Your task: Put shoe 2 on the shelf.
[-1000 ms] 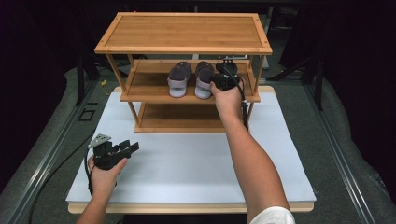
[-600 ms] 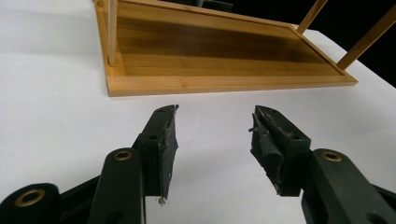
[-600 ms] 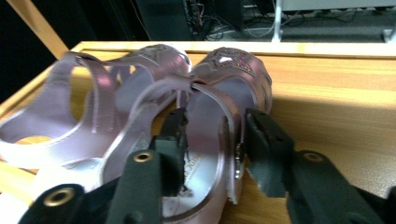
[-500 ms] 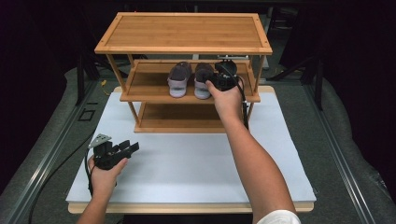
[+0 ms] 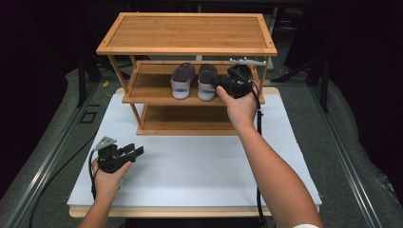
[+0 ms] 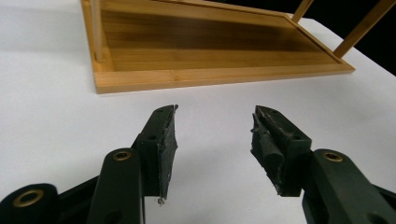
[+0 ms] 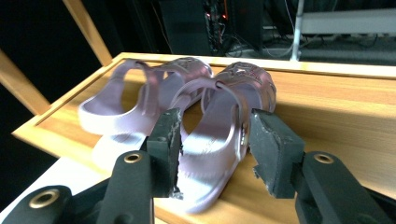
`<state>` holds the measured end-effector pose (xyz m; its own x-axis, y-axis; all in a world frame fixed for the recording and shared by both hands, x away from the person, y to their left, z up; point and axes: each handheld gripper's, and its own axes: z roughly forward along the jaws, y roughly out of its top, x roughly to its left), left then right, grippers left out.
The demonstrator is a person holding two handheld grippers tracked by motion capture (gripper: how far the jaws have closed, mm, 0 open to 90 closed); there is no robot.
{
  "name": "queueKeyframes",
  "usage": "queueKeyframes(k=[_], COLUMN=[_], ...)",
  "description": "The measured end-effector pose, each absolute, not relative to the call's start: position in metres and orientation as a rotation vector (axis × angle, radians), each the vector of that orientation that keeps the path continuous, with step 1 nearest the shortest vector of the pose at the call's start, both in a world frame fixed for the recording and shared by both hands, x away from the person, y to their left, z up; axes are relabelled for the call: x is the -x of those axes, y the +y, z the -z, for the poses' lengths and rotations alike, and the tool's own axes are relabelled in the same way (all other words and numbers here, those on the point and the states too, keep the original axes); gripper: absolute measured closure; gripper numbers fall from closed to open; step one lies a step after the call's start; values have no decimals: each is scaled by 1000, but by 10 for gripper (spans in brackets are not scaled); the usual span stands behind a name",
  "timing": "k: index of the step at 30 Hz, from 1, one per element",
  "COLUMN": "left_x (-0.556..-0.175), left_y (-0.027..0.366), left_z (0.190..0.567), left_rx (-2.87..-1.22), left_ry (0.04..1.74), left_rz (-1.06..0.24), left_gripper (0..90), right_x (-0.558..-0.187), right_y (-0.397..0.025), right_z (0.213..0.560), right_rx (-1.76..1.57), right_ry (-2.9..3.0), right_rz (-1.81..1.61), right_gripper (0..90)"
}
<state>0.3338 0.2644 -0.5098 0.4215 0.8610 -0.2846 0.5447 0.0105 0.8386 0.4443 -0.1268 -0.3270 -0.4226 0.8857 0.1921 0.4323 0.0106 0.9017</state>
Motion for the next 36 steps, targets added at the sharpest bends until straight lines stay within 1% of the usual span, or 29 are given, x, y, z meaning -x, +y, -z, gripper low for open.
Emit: queueKeyframes(k=[5, 8, 10, 17, 19, 24, 27, 31, 34, 36], left_x=[-339, -347, -355, -387, -397, -418, -430, -440, -448, -452], left_y=[260, 254, 249, 231, 226, 216, 211, 207, 203, 200], left_z=[499, 484, 470, 417, 408, 398, 392, 386, 381, 380], left_rx=[-1637, -1627, -1656, -1665, -1662, -1589, -1574, -1564, -1568, -1574], left_ry=[1235, 1214, 1187, 1090, 1082, 1104, 1134, 1161, 1177, 1181], left_rz=[-389, -397, -427, -528, -548, -484, -496, -499, -508, -510], left_gripper=[528, 533, 528, 530, 556, 648, 700, 744, 783, 808], right_x=[-429, -424, -423, -427, -432, -440, -444, -449, -456, -460], right_y=[-134, -139, -141, -141, -139, -136, -136, -137, -137, -136], right_z=[329, 333, 335, 347, 352, 357, 359, 361, 365, 367], right_rx=[-1301, -1282, -1259, -1273, -1268, -1282, -1304, -1341, -1381, -1396], right_ry=[1885, 1906, 1918, 1882, 1894, 1892, 1856, 1820, 1799, 1797], right_rz=[-1402, -1381, -1346, -1312, -1293, -1306, -1307, -1308, -1283, -1284], right_gripper=[536, 538, 542, 527, 545, 574, 593, 644, 701, 715])
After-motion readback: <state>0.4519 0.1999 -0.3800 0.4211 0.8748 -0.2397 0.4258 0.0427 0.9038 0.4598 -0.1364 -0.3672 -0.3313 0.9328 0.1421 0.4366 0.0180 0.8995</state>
